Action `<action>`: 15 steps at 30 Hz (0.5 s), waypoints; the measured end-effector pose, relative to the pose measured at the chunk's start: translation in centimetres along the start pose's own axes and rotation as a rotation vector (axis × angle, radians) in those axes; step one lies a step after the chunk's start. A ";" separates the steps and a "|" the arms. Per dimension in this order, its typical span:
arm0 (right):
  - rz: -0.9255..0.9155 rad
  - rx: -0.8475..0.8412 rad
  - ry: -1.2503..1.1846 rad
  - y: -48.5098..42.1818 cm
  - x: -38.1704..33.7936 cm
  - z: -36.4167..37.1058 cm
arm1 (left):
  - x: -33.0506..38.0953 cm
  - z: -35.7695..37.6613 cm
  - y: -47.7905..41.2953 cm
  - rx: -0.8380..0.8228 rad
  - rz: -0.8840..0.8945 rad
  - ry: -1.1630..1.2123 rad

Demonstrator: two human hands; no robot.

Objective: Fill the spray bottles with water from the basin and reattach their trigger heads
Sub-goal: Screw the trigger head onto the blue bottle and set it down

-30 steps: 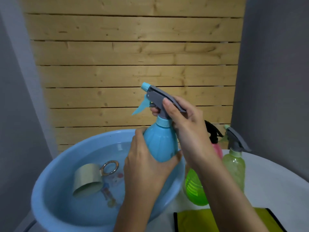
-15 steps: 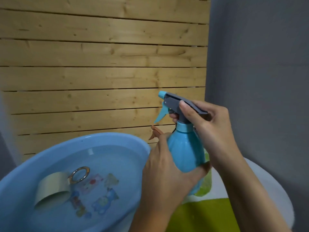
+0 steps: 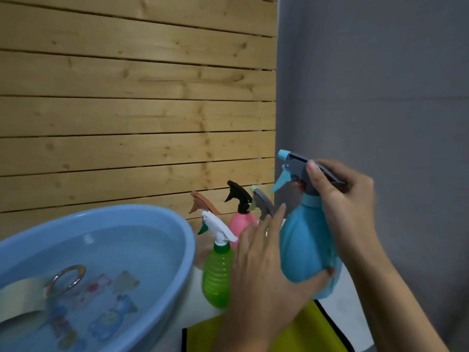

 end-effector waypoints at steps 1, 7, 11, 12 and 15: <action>-0.004 0.011 0.042 0.0 0.4 -0.3 | -0.1 0.2 0.0 -0.005 0.006 -0.002; 0.058 0.054 0.236 0.5 3.7 -1.4 | -0.8 0.9 -0.4 0.020 0.049 -0.048; 0.081 0.047 0.303 1.2 5.8 -1.4 | -0.6 1.2 -0.7 0.040 0.044 -0.119; 0.087 0.048 0.318 1.4 6.3 -1.3 | -0.6 1.3 -0.8 0.051 0.045 -0.134; 0.105 0.058 0.334 1.9 8.1 -1.1 | -1.0 2.0 -1.0 0.062 0.042 -0.124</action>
Point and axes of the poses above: each hand's wrist, its own y-axis away from the middle knuckle, its own z-axis out of the palm, x = y × z, the point moved 2 cm from there along -y, towards the middle knuckle, and after that the axes turned 13 degrees about -z, right-handed, at the moved point
